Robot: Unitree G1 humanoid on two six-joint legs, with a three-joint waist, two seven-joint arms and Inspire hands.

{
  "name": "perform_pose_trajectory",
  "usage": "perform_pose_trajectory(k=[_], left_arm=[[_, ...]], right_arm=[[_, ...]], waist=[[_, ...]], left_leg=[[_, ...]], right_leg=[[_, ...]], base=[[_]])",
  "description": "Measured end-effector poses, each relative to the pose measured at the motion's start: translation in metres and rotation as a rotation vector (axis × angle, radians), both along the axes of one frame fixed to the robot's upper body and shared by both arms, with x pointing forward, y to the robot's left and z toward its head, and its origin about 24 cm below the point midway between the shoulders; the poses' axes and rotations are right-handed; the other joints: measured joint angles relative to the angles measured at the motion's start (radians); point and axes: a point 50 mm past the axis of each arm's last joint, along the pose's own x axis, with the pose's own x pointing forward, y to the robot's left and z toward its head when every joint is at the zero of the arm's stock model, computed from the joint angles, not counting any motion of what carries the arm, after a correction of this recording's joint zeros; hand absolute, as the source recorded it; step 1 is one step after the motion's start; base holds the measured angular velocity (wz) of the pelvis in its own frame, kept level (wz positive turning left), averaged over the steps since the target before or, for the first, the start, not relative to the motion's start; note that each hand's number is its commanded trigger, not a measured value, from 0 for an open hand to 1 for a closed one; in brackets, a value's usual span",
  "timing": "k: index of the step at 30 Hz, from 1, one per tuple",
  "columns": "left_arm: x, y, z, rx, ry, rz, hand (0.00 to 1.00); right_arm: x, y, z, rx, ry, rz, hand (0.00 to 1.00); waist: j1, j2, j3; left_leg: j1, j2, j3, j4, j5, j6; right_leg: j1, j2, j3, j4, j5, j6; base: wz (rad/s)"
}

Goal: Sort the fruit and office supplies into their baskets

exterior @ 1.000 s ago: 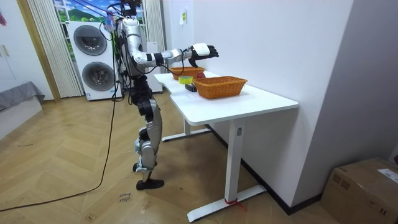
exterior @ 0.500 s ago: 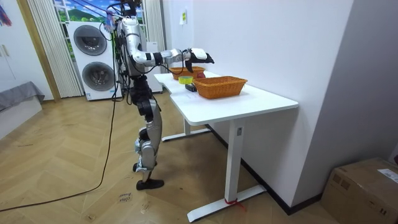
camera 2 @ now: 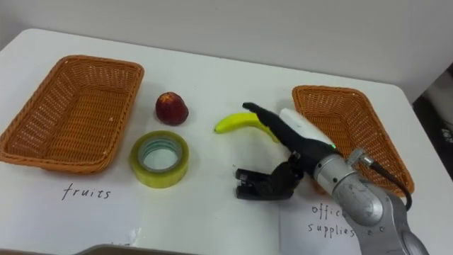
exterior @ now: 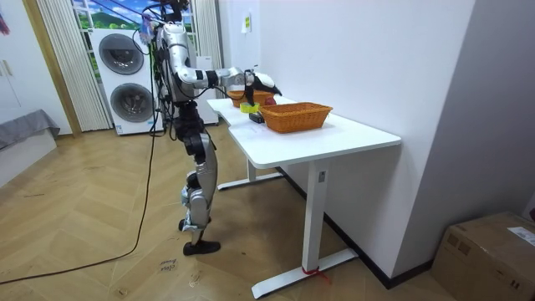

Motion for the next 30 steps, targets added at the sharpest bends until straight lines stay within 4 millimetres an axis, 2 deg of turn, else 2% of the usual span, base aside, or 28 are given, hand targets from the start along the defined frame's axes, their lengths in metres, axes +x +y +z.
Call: perform_pose_trajectory(k=[11,27,30], left_arm=[[0.009,-0.001,0.001,-0.017,-0.012,-0.012,0.0],[0.011,-0.001,0.002,-0.017,-0.017,-0.014,0.0],[0.011,-0.001,0.002,-0.012,-0.02,-0.013,0.0]], right_arm=[[-0.002,-0.001,-0.004,-0.046,0.066,0.024,0.0],[-0.004,-0.001,-0.008,-0.06,0.133,0.053,0.0],[-0.004,-0.004,-0.014,-0.07,0.156,0.04,0.0]], waist=[[0.007,-0.01,-0.0023],[0.019,-0.009,-0.0015],[0.022,-0.009,-0.0013]], left_leg=[[-0.004,0.001,0.0,-0.001,0.0,0.0],[-0.002,0.001,-0.001,0.001,0.0,0.001],[0.001,0.001,-0.001,0.0,0.0,0.001]], right_leg=[[0.001,0.001,-0.002,0.0,0.001,0.0],[0.002,0.001,-0.002,0.0,0.006,-0.001],[0.003,0.001,-0.002,-0.002,0.006,-0.001]], base=[[0.0],[0.0],[0.0]])
